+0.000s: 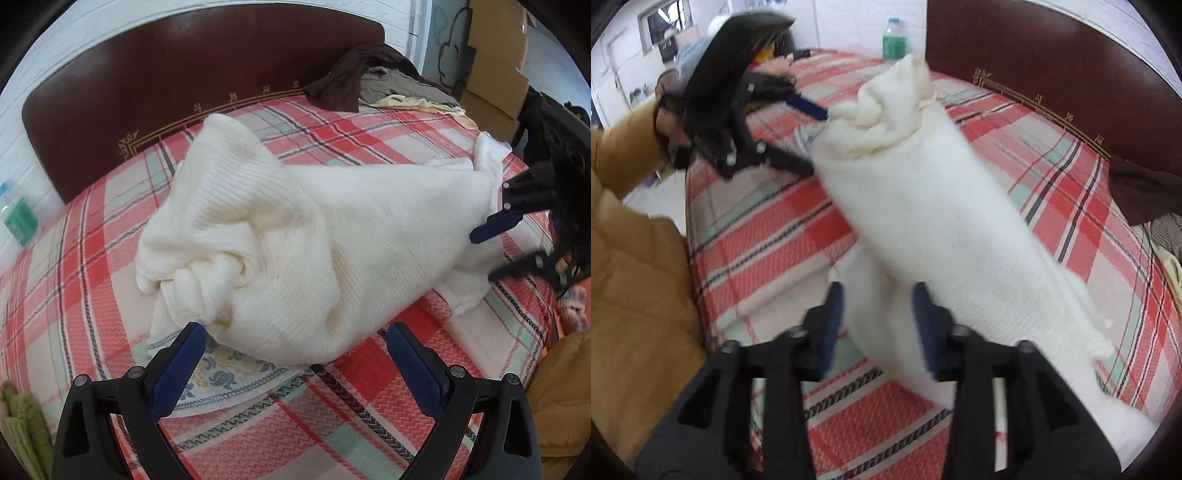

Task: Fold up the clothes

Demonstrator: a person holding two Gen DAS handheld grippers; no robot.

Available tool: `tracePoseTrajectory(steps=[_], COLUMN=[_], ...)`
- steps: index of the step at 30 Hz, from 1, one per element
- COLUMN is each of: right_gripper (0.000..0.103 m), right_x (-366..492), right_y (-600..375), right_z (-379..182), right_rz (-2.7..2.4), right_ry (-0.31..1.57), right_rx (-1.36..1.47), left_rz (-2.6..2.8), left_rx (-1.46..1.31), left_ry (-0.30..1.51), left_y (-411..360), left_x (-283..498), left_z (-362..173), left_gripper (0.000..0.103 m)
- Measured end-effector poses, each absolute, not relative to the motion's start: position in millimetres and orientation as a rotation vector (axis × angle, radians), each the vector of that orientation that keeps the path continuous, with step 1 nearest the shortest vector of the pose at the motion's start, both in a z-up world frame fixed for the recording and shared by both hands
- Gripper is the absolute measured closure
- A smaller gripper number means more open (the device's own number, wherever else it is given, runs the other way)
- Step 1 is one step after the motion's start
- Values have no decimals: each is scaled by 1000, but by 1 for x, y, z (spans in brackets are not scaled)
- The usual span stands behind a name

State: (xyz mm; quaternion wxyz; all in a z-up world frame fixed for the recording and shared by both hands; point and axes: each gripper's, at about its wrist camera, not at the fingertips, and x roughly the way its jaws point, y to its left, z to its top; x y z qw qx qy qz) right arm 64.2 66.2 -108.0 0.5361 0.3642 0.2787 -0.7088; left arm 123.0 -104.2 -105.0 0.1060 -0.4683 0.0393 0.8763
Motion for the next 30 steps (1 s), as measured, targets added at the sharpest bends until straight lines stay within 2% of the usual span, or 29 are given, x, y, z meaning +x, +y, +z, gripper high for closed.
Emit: tracePoseTrajectory(steps=[2, 8, 10, 12, 16, 21, 25, 30], right_gripper=[34, 35, 52, 90, 91, 91, 91, 91], right_x=[77, 55, 48, 41, 26, -7, -32, -56], right_y=[68, 64, 63, 61, 60, 71, 59, 49], right_z=[-119, -114, -112, -110, -104, -70, -80, -79], right_rz=[-1679, -1752, -1776, -1800, -1851, -1960, -1981, -2002], right_ry=[724, 671, 654, 636, 591, 471, 463, 432], right_rx=[861, 864, 865, 866, 862, 797, 836, 842], left_rz=[2579, 2572, 2573, 2578, 2604, 2649, 2654, 2639], left_rx=[-1379, -1387, -1393, -1399, -1383, -1348, -1354, -1318], left_ry=[109, 83, 72, 65, 52, 92, 205, 430], left_y=[-102, -98, -99, -100, -106, -112, -107, -89], left_x=[122, 121, 121, 122, 124, 122, 117, 115], left_z=[-106, -111, -112, -112, -105, -93, -94, -99], left_gripper=[3, 3, 3, 3, 3, 3, 3, 3])
